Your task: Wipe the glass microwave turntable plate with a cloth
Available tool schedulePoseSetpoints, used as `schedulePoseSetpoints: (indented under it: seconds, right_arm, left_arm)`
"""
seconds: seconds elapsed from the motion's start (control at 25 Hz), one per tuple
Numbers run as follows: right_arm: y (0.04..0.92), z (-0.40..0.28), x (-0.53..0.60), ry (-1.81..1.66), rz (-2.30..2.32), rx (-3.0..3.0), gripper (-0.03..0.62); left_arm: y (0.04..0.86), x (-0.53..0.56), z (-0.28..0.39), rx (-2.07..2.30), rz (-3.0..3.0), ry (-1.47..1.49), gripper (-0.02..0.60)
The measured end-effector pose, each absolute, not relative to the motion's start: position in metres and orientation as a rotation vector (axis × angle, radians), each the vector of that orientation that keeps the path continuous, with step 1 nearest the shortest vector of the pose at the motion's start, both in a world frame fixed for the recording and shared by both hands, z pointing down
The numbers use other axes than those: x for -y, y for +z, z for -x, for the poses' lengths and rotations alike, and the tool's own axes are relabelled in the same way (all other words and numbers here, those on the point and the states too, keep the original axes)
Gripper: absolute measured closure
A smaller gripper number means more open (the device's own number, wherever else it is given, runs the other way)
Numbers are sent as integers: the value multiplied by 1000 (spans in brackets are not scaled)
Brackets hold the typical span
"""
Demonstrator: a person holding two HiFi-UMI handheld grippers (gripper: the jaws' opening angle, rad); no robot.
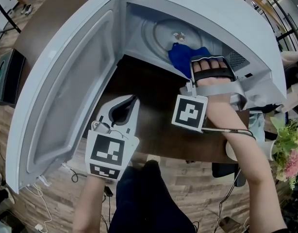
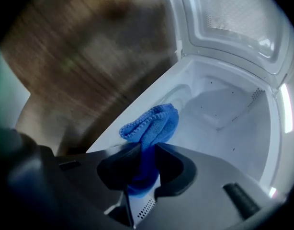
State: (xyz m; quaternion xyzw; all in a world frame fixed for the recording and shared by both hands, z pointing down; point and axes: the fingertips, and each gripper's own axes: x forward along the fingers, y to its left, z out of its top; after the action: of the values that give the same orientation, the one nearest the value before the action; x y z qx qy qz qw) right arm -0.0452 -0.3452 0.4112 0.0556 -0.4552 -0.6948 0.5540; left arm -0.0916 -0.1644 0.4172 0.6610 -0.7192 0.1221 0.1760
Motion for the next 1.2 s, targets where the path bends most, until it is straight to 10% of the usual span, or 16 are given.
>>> schedulePoseSetpoints:
  seconds: [1.2]
  right_arm:
    - [420,4,356,-1591,-20,854,520]
  left_arm:
    - [409,160,74,2007,-1884,317,569]
